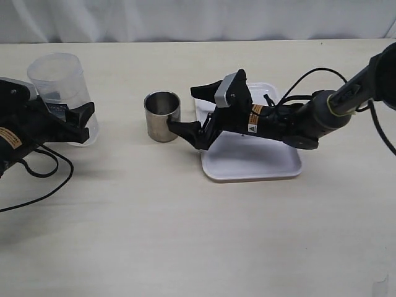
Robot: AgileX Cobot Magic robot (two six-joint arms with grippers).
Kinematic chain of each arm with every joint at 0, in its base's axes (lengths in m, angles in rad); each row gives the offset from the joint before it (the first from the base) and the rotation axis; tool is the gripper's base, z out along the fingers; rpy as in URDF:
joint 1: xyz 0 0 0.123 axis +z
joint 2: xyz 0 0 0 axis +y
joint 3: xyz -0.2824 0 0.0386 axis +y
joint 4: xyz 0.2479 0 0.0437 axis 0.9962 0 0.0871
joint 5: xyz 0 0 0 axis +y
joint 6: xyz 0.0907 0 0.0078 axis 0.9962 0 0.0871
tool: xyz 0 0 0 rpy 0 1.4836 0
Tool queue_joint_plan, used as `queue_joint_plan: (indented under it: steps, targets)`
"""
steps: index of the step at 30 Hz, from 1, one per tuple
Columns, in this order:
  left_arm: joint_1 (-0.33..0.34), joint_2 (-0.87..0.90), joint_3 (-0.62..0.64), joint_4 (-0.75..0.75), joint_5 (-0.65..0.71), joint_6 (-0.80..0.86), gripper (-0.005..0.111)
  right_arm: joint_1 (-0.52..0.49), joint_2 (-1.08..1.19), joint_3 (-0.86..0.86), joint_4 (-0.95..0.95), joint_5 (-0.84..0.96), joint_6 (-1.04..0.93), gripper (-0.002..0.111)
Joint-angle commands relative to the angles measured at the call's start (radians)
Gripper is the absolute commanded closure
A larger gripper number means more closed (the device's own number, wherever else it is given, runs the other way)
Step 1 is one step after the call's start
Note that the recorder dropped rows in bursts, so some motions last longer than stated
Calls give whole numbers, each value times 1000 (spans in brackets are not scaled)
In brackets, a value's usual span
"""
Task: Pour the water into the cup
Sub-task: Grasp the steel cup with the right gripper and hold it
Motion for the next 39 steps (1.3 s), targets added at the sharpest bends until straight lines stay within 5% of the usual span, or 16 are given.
queue_joint_plan:
  steps: [1, 7, 39]
  targets:
    - [-1, -4, -5, -5, -37, 1, 107, 54, 18, -42, 0, 10, -10, -1]
    - [-1, -4, -5, -5, -37, 1, 107, 91, 32, -100, 9, 119, -7, -1]
    - [-1, -4, -5, -5, -37, 1, 107, 102, 72, -147, 33, 33, 117, -1]
